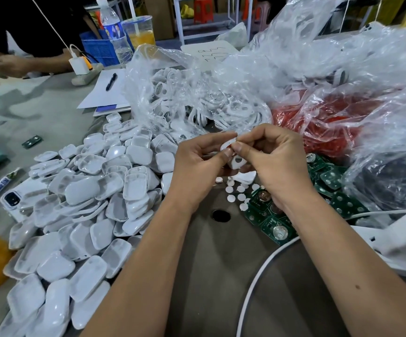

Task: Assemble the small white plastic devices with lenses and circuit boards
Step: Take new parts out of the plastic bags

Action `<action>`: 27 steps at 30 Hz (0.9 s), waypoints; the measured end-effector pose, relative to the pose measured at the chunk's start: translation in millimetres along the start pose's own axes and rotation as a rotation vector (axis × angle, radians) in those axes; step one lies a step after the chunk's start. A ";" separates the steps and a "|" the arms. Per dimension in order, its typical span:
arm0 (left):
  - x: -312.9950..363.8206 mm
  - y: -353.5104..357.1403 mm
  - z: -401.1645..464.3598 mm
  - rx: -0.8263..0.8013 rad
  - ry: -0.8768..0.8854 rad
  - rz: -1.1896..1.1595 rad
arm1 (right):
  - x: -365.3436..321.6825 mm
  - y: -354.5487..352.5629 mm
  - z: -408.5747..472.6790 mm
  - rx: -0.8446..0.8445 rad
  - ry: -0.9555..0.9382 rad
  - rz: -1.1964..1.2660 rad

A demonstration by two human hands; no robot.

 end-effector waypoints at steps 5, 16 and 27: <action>3.9 0.3 -1.2 -0.044 0.029 0.011 | 0.8 -0.4 -1.3 -0.017 0.055 0.040; 2.6 -1.8 1.6 -0.182 -0.004 -0.106 | -5.7 1.8 -0.5 -0.120 0.003 0.025; 1.3 1.0 2.8 -0.166 -0.044 -0.158 | -7.2 -3.1 2.8 -0.074 -0.059 -0.037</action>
Point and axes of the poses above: each hand's wrist, its own z-axis towards the middle knuckle, its own y-axis out of the palm, x = y × z, the point moved 8 cm from there along z, towards the middle knuckle, and after that the axes turned 12 degrees about x, right-handed, at the moved point
